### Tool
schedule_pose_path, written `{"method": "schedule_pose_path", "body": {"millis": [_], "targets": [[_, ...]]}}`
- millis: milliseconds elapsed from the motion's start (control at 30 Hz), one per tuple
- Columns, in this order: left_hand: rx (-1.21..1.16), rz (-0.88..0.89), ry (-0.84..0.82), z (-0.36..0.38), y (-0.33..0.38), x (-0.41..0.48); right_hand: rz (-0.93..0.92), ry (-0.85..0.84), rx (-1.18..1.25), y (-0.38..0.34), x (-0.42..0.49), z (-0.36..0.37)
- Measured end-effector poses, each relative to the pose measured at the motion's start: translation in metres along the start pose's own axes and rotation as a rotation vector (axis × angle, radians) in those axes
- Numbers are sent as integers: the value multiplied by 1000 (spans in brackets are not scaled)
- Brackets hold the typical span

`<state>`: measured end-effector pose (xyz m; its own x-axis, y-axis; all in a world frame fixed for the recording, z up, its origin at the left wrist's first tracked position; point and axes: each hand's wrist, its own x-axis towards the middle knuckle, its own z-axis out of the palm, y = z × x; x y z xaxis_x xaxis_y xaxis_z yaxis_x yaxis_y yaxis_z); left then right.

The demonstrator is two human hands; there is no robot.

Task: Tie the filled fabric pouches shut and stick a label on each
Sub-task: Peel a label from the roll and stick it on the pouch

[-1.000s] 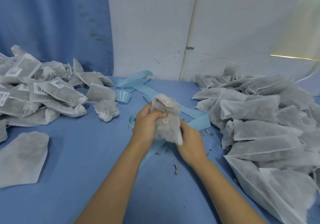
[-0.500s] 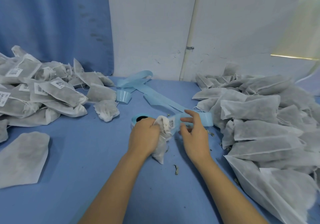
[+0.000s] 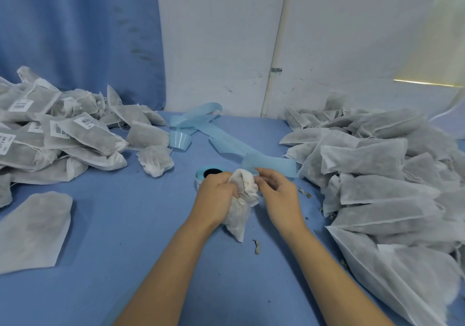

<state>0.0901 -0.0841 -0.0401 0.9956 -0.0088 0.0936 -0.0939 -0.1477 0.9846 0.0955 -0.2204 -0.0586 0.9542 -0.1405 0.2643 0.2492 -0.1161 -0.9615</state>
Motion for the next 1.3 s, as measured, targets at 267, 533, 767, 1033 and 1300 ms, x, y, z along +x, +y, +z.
{"method": "schedule_pose_path", "body": {"millis": [267,533,767,1033,1300], "targets": [[-26,16,29,1,5,-3,-30,50,7,1,1,0],[-98,-55,104,-1,4,0,55,241,110,2,4,-5],[-82,-59,142,-2,4,1,67,421,152,-1,7,-12],[-276,-4,159,-2,16,0,65,338,180,-11,5,-9],[-468,-28,128,-2,13,5,41,270,367,-24,1,-8]]}}
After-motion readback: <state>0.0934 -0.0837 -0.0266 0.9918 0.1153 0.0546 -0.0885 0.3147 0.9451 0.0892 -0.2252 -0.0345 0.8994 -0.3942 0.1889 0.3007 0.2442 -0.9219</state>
